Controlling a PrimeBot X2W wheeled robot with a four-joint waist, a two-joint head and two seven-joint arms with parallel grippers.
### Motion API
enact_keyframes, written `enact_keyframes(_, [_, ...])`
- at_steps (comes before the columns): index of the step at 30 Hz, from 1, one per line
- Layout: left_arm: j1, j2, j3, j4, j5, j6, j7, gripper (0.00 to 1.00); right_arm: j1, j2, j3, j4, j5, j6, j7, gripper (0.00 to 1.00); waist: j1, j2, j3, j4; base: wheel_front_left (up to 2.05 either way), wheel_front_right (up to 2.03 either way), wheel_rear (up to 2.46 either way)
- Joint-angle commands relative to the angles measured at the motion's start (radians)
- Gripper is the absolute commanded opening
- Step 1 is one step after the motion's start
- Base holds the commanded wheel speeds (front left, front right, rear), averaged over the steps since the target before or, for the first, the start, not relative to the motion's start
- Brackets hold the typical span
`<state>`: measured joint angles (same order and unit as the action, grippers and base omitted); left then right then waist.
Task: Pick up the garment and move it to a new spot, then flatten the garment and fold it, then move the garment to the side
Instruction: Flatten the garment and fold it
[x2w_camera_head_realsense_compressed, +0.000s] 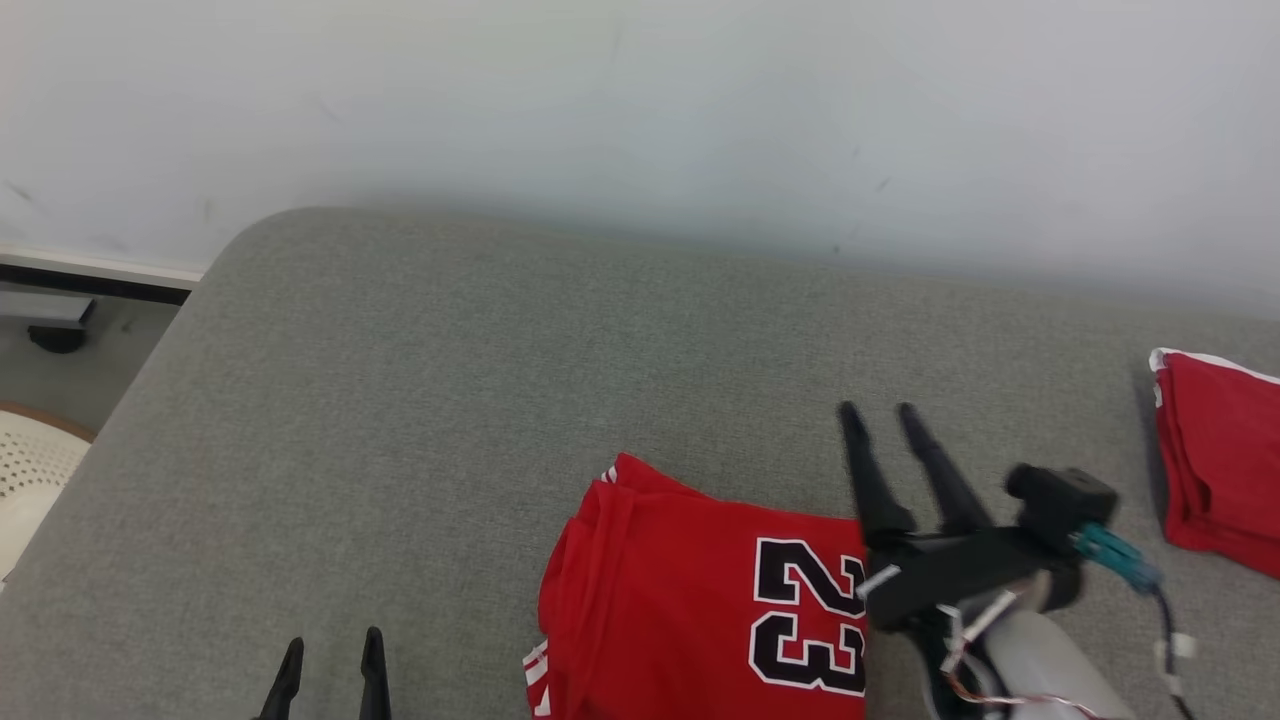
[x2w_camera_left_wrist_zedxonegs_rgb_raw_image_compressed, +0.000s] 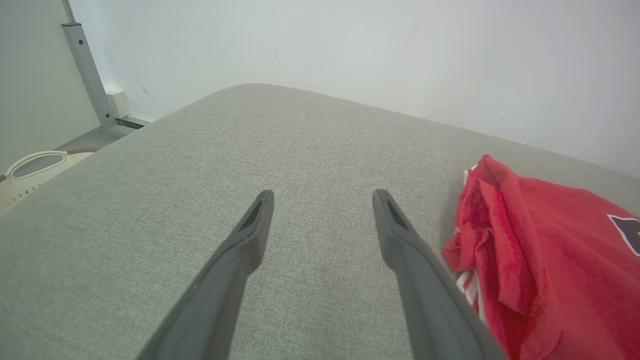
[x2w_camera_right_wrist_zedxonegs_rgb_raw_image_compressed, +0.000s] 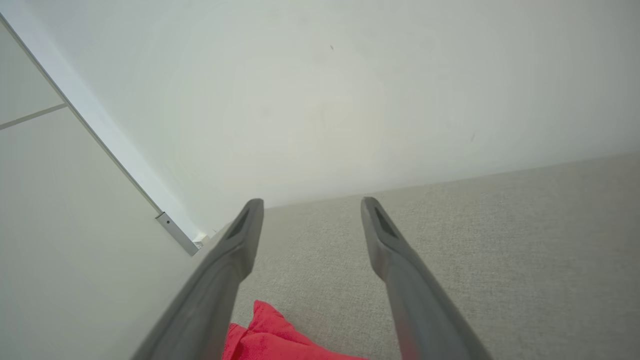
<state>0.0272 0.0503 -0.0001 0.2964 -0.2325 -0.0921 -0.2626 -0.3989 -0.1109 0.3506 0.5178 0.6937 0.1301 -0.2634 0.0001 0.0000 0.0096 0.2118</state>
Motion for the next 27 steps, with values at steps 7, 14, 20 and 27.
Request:
enact_keyframes(7, [0.036, 0.000, 0.025, -0.046, 0.040, -0.003, -0.003, 1.00, 0.271, 0.008, -0.287, -0.251, -0.277, 0.000, -0.001, 1.00, -0.0001, 0.0000, -0.005, -0.044, 0.00, 0.00, 0.00])
enact_keyframes(14, [0.052, 0.000, 0.043, -0.073, 0.081, -0.012, -0.003, 1.00, 0.422, 0.044, -0.380, -0.337, -0.320, 0.000, -0.001, 1.00, -0.0001, 0.0000, -0.010, -0.080, 0.00, 0.00, 0.00])
enact_keyframes(20, [0.053, 0.000, 0.040, -0.086, 0.096, -0.016, -0.003, 1.00, 0.499, 0.058, -0.417, -0.381, -0.329, 0.000, -0.001, 1.00, -0.0001, 0.0000, -0.011, -0.099, 0.00, 0.00, 0.00])
enact_keyframes(27, [0.061, 0.000, 0.026, -0.093, 0.100, -0.011, -0.003, 1.00, 0.547, 0.060, -0.384, -0.406, -0.320, 0.000, -0.001, 1.00, -0.0001, 0.0000, -0.015, -0.114, 0.00, 0.00, 0.00])
